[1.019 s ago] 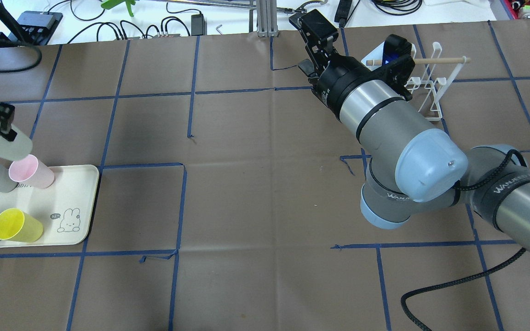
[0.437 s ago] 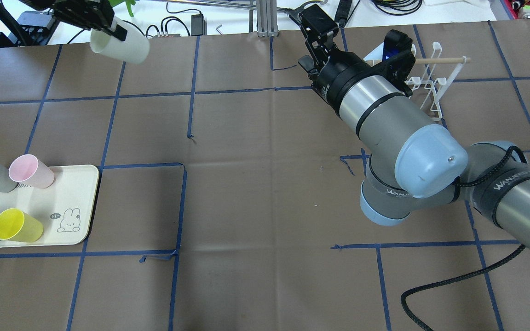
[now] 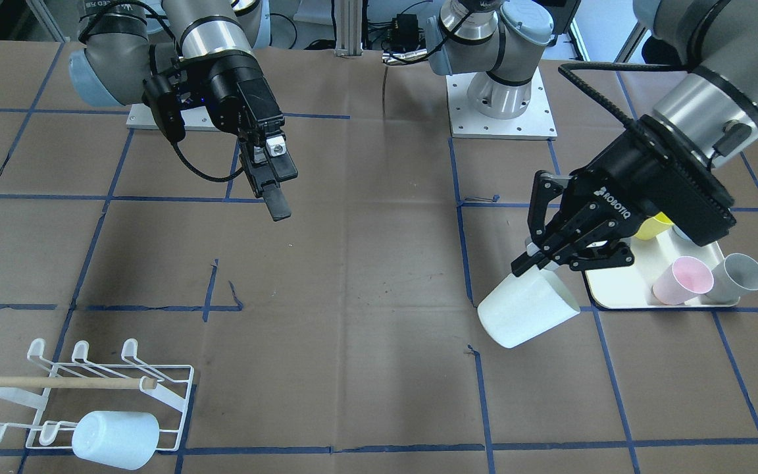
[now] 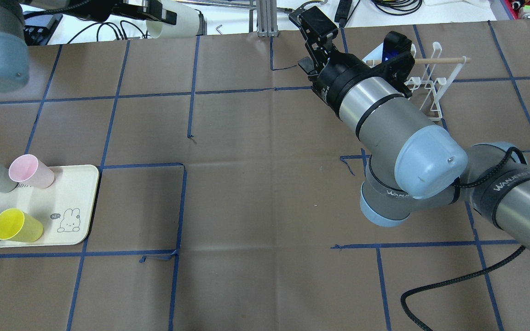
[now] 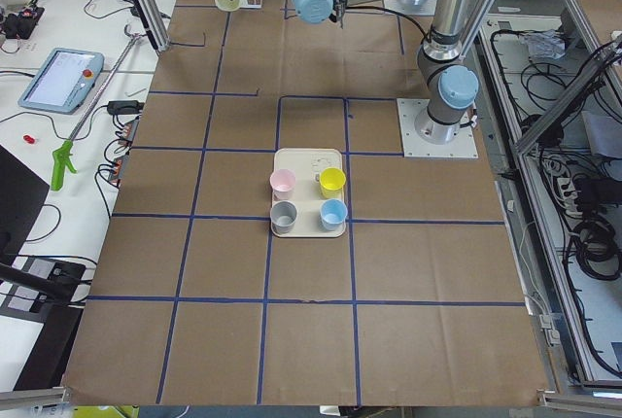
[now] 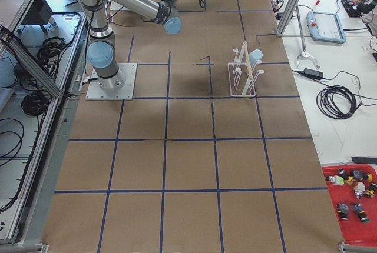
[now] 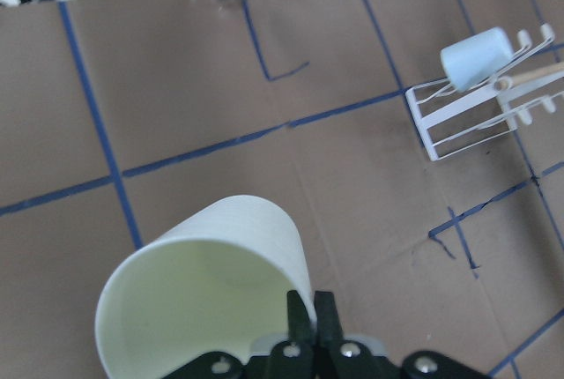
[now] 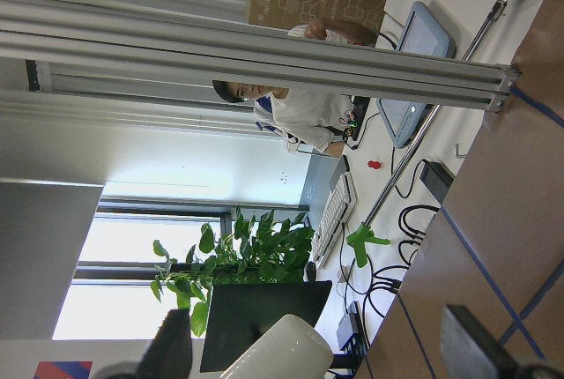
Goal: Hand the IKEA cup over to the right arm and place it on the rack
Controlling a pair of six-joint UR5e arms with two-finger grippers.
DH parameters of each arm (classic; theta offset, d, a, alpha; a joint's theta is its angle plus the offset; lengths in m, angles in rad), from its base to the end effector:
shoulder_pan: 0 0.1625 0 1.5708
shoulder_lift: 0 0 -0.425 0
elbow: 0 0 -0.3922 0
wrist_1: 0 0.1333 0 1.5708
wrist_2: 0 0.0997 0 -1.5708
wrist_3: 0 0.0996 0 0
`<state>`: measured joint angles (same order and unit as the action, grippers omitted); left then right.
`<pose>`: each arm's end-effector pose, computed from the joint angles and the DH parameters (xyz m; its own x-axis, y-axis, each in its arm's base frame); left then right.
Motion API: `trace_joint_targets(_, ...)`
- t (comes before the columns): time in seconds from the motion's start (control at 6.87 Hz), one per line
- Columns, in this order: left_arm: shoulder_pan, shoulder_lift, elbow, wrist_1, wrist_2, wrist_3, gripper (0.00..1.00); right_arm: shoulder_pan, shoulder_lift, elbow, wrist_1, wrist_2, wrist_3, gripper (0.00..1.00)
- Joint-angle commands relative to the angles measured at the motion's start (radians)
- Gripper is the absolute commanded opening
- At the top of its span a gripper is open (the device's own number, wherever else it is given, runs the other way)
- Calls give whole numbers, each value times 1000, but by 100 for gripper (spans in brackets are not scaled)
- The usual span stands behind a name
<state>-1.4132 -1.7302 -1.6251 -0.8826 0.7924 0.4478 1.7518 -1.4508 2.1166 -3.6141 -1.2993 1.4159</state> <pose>-0.1110 -0.5966 0.4814 -0.7397 0.5652 0.3652 0.2004 0.7031 -0.6823 0.2425 -0.4361 0.4216 -0.1731 0.1200 -0.9776 0.8841 0.4563 -0.1005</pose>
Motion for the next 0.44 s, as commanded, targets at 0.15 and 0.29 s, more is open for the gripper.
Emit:
trace_joint_targets(0.15, -88, -15, -275, 707, -48, -259, 0, 0, -5, 31, 0, 0, 0, 100)
trace_joint_targets(0.29, -108, -9, -345, 844, -51, -335, 0, 0, -8, 55, 0, 0, 0, 100)
